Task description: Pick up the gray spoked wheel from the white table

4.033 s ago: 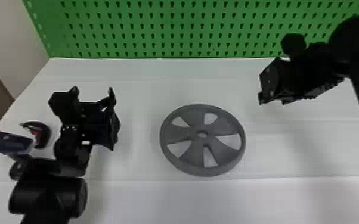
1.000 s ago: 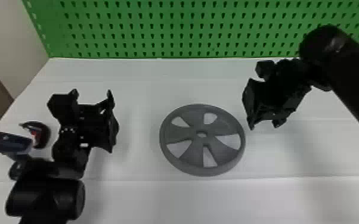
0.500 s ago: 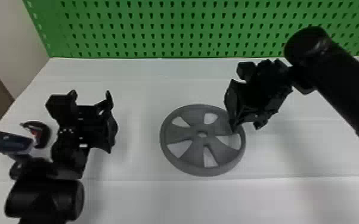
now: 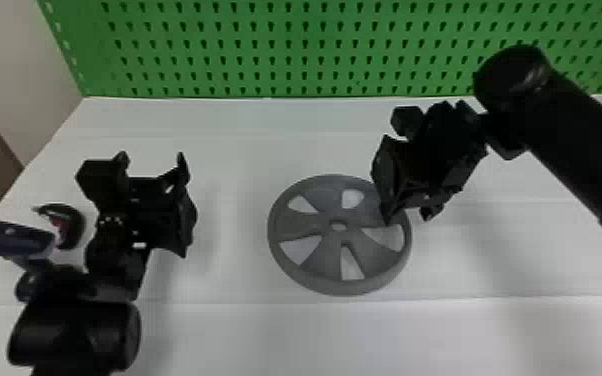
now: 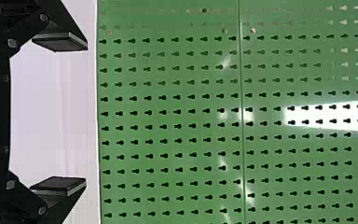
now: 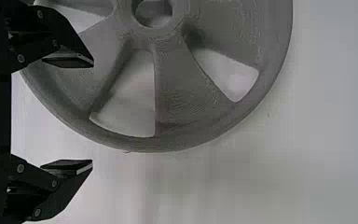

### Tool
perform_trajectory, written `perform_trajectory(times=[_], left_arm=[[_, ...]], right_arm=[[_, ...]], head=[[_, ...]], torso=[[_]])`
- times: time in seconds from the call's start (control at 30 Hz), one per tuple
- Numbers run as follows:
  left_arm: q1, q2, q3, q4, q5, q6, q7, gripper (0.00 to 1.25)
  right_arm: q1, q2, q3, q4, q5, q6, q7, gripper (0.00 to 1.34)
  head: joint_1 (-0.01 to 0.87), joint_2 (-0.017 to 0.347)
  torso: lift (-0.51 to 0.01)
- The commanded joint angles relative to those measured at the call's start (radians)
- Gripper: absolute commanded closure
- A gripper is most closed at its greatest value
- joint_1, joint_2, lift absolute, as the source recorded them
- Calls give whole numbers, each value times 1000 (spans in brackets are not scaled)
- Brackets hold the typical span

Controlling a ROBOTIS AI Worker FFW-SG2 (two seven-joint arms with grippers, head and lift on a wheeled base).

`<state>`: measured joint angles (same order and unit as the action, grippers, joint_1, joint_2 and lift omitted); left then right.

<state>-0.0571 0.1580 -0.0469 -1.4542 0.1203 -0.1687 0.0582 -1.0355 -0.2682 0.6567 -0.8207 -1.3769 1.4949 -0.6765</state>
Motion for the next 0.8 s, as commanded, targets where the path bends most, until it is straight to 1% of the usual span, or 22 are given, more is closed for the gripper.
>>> perform_trajectory(times=[0.0, 0.2, 0.3, 0.33, 0.4, 0.47, 0.53, 0.57, 0.67, 0.77], left_arm=[[0, 0, -1, 0, -1, 0, 0, 251], [0, 0, -1, 0, -1, 0, 0, 252], [-1, 0, -4, 0, -1, 0, 0, 252], [-1, 0, -4, 0, -2, 0, 0, 252], [-3, 0, -7, 0, -4, 0, 0, 252], [-4, 0, -8, 0, -8, 0, 0, 252], [-6, 0, -10, 0, -8, 0, 0, 252], [-6, 0, -10, 0, -10, 0, 0, 252], [-7, 0, -10, 0, -10, 0, 0, 252], [-4, 0, -10, 0, -10, 0, 0, 251]], right_arm=[[0, -2, 0, 3, 1, -2, 0, 493], [0, 0, -3, 12, 7, -8, 0, 496], [2, 10, -31, 40, 19, -13, 0, 496], [2, 18, -54, 60, 25, -15, -5, 496], [2, 32, -100, 98, 25, -16, -32, 496], [2, 52, -154, 137, 25, -22, -83, 502], [3, 64, -187, 152, 25, -35, -124, 513], [3, 69, -207, 156, 25, -42, -146, 519], [6, 78, -256, 175, 25, -54, -181, 533], [8, 86, -281, 178, 25, -65, -224, 530]], head=[[770, 44], [770, 44], [770, 44], [770, 44], [770, 44], [770, 44], [770, 44], [770, 44], [770, 44], [770, 44]], torso=[[-98], [-98], [-98], [-98], [-98], [-98], [-98], [-98], [-98], [-98]])
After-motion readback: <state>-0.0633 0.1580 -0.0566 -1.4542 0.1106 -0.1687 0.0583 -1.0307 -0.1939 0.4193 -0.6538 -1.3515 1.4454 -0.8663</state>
